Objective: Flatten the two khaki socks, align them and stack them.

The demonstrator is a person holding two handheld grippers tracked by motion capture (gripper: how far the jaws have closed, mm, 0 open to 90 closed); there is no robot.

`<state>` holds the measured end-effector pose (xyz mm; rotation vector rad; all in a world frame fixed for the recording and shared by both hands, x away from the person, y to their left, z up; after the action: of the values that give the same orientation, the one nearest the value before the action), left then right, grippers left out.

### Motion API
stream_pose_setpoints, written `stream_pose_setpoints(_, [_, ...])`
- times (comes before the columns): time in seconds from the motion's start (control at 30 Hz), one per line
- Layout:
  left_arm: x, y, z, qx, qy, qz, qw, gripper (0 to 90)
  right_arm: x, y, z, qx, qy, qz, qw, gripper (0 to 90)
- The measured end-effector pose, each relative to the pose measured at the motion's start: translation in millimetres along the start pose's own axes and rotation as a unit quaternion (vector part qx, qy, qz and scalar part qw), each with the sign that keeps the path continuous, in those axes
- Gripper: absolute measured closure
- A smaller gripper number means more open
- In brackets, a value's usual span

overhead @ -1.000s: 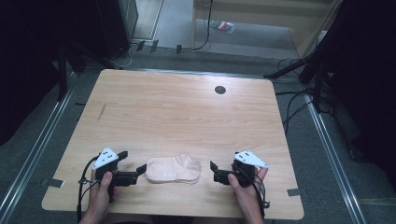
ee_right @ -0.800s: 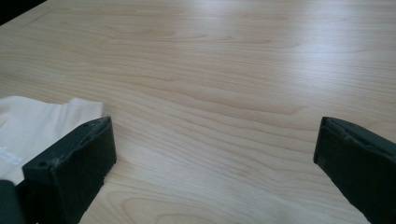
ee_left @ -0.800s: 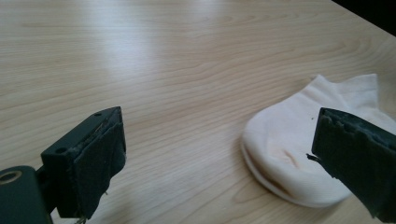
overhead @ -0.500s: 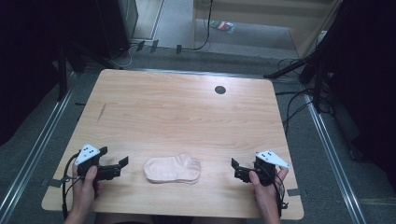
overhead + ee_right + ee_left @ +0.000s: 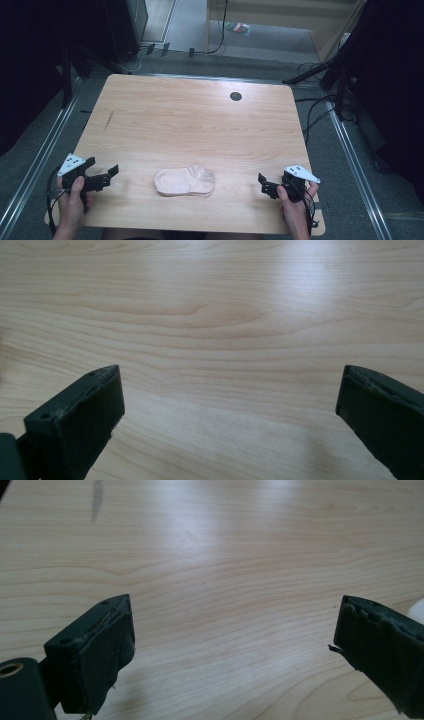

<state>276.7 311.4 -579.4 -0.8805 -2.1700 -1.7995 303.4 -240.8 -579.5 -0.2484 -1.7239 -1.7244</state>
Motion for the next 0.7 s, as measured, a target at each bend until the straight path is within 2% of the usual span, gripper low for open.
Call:
stream_pose_setpoints(0.03, [4.0, -0.5, 8.4, 0.003, 0.009, 0.000, 1.0000, 3.3, 1.0, -0.9, -1.5, -0.001, 0.000, 0.001, 1.0000, 0.0])
stream_pose_setpoints(0.07, [4.0, -0.5, 8.4, 0.003, 0.009, 0.000, 1.0000, 3.3, 1.0, -0.9, -1.5, -0.001, 0.000, 0.001, 1.0000, 0.0])
stream_pose_setpoints(0.13, [10.6, -1.8, 20.8, 0.009, 0.020, -0.003, 0.9997, 3.3, 5.1, -3.9, -8.5, -0.004, -0.007, 0.003, 1.0000, 0.0])
stream_pose_setpoints(0.23, [14.2, -3.0, 26.8, 0.012, 0.024, -0.004, 0.9996, 3.3, 7.9, -6.4, -14.4, -0.005, -0.012, 0.004, 0.9999, 0.0])
stream_pose_setpoints(0.27, [16.8, -3.9, 30.0, 0.015, 0.026, -0.007, 0.9995, 3.3, 11.8, -9.8, -21.9, -0.009, -0.017, 0.005, 0.9998, 0.0])
stream_pose_setpoints(0.33, [17.6, -4.3, 30.0, 0.016, 0.025, -0.009, 0.9995, 3.3, 13.7, -10.8, -24.3, -0.013, -0.017, 0.005, 0.9998, 0.0])
stream_pose_setpoints(0.37, [17.9, -4.8, 29.3, 0.014, 0.024, -0.011, 0.9996, 3.3, 19.3, -13.1, -31.5, -0.022, -0.017, 0.001, 0.9996, 0.0])
stream_pose_setpoints(0.43, [16.8, -5.8, 27.9, 0.011, 0.022, -0.009, 0.9996, 3.3, 21.4, -14.3, -34.7, -0.020, -0.018, -0.002, 0.9996, 0.0])
stream_pose_setpoints(0.47, [14.8, -6.5, 26.6, 0.009, 0.022, -0.007, 0.9997, 3.3, 25.1, -16.1, -39.9, -0.029, -0.020, -0.004, 0.9994, 0.0])
stream_pose_setpoints(0.5, [13.1, -7.1, 26.1, 0.005, 0.023, -0.004, 0.9997, 3.3, 25.1, -16.1, -39.9, -0.029, -0.020, -0.004, 0.9994, 0.0])
stream_pose_setpoints(0.57, [9.5, -7.8, 25.0, 0.002, 0.023, 0.001, 0.9997, 3.3, 25.3, -16.6, -43.1, -0.047, -0.012, -0.008, 0.9988, 0.0])
stream_pose_setpoints(0.7, [7.4, -8.1, 24.4, 0.000, 0.023, 0.004, 0.9997, 3.3, 21.9, -17.8, -43.0, -0.049, -0.016, -0.003, 0.9987, 0.0])
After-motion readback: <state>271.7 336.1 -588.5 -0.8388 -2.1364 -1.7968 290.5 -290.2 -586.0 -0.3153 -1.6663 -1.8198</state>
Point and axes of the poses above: each handheld gripper's, and its own axes: x roughly backward along the jaws, y roughly out of its top, z roughly to its left, the point moved 7 cm from there along -x, roughly forward along the jaws, and after that the axes turned 3 degrees about x, right-handed, at the moved point
